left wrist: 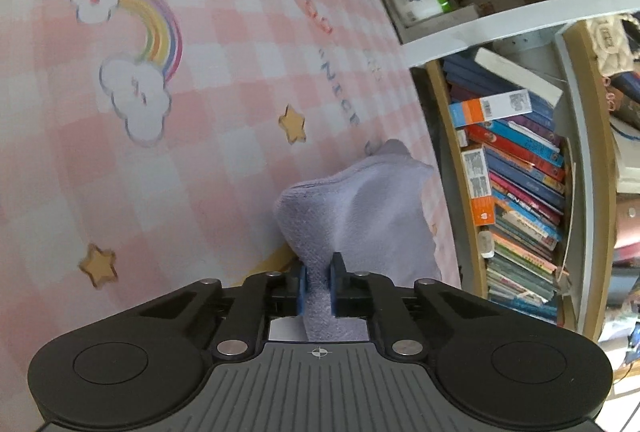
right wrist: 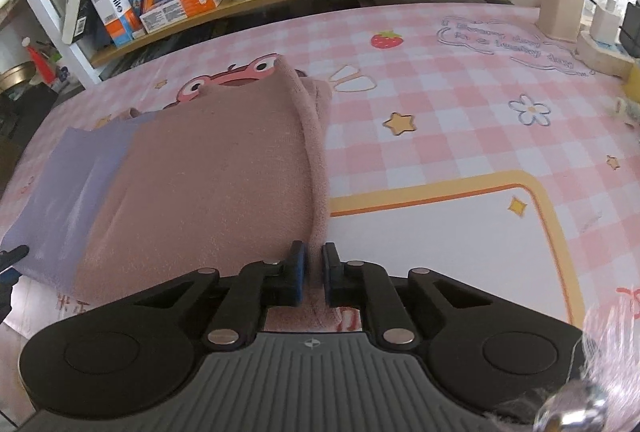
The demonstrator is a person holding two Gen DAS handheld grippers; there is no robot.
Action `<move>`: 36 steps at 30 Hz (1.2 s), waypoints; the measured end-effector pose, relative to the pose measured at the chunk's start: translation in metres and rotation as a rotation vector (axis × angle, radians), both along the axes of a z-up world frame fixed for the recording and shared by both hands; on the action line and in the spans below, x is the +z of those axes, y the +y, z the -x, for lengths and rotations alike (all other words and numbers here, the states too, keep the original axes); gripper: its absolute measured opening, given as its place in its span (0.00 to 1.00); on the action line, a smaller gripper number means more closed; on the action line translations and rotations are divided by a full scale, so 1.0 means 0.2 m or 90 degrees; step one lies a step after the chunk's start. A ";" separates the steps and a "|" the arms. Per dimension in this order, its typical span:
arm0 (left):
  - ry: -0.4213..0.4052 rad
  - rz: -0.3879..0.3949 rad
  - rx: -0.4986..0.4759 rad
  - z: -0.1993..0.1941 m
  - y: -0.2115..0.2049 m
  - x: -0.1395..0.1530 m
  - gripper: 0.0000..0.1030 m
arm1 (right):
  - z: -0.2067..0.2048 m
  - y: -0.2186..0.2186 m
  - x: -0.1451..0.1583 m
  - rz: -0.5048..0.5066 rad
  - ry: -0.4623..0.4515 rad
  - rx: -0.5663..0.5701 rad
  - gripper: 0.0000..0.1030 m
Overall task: Fold clothes
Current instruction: 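Close the left gripper on the lavender side while the right gripper pinches the pink side, then lift the lavender side with the left gripper and fold it over the pink side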
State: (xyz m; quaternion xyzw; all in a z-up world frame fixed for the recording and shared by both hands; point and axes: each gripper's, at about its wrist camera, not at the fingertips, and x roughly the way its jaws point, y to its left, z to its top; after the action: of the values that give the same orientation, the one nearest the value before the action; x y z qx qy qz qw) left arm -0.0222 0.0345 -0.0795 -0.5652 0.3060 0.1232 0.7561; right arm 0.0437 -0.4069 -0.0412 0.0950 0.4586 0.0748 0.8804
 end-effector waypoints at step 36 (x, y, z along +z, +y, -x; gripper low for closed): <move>-0.043 -0.067 -0.049 -0.04 0.16 0.01 0.12 | 0.01 0.26 0.02 0.030 0.000 0.116 0.09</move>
State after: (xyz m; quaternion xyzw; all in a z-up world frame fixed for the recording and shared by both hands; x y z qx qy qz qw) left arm -0.0151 0.0660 -0.0766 -0.5168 0.2947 0.0910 0.7986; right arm 0.0423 -0.3543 -0.0368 0.0317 0.4668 0.1439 0.8720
